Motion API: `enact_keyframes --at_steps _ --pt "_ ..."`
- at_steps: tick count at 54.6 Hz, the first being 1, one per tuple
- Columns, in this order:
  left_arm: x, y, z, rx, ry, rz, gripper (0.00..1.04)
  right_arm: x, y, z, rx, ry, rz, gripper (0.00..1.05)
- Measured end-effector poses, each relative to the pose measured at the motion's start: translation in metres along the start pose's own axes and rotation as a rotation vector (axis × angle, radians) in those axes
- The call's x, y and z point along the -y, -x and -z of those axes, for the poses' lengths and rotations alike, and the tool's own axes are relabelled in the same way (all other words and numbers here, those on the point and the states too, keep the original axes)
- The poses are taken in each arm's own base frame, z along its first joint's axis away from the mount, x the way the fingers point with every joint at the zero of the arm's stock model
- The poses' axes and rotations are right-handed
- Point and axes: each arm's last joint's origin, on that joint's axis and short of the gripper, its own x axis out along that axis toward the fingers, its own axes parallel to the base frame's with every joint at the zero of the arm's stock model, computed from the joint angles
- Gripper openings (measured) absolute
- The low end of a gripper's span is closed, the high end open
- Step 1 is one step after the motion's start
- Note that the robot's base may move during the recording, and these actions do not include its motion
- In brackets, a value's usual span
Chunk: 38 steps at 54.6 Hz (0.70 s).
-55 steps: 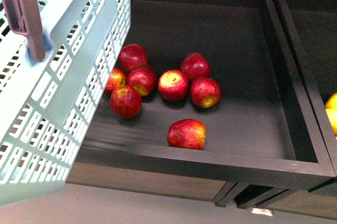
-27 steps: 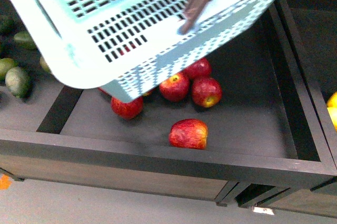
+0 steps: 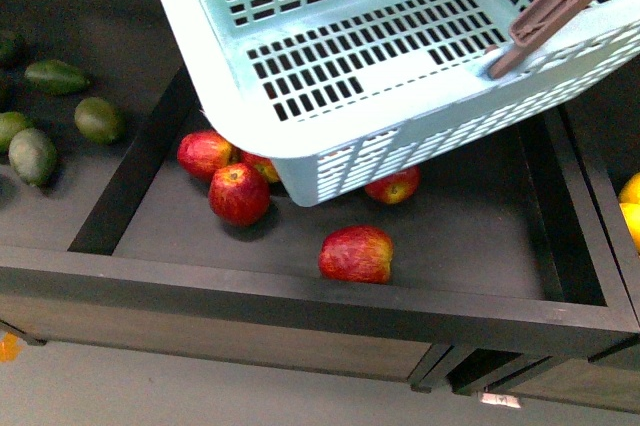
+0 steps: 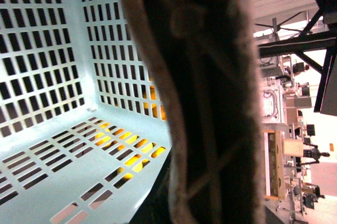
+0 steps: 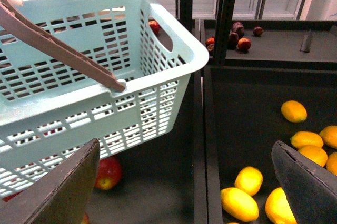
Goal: Pick lemon and mango into basket
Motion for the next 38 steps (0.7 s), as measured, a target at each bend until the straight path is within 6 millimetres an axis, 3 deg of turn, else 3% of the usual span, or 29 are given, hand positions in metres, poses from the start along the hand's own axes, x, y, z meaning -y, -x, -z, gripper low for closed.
enact_keyframes --at_steps 5,11,16,23,30,38 --pt "-0.001 0.0 -0.002 0.009 -0.004 -0.006 0.05 0.0 0.0 0.0 0.0 0.0 0.0 0.96" --pt "-0.001 0.001 -0.002 0.008 -0.002 -0.006 0.05 0.004 -0.002 0.002 -0.237 -0.183 0.012 0.96" --pt "0.0 0.0 0.0 -0.004 -0.005 0.0 0.05 0.021 -0.012 -0.003 -0.29 -0.373 0.068 0.96" --pt "0.0 0.0 0.0 -0.01 -0.001 0.003 0.05 0.051 -0.027 -0.013 -0.308 -0.472 0.139 0.96" --pt "-0.001 0.0 -0.001 0.001 -0.002 -0.003 0.05 0.079 -0.05 -0.012 -0.343 -0.455 0.214 0.96" --pt "-0.001 0.0 -0.002 0.006 -0.003 -0.005 0.05 0.11 -0.085 0.003 -0.406 -0.32 0.263 0.96"
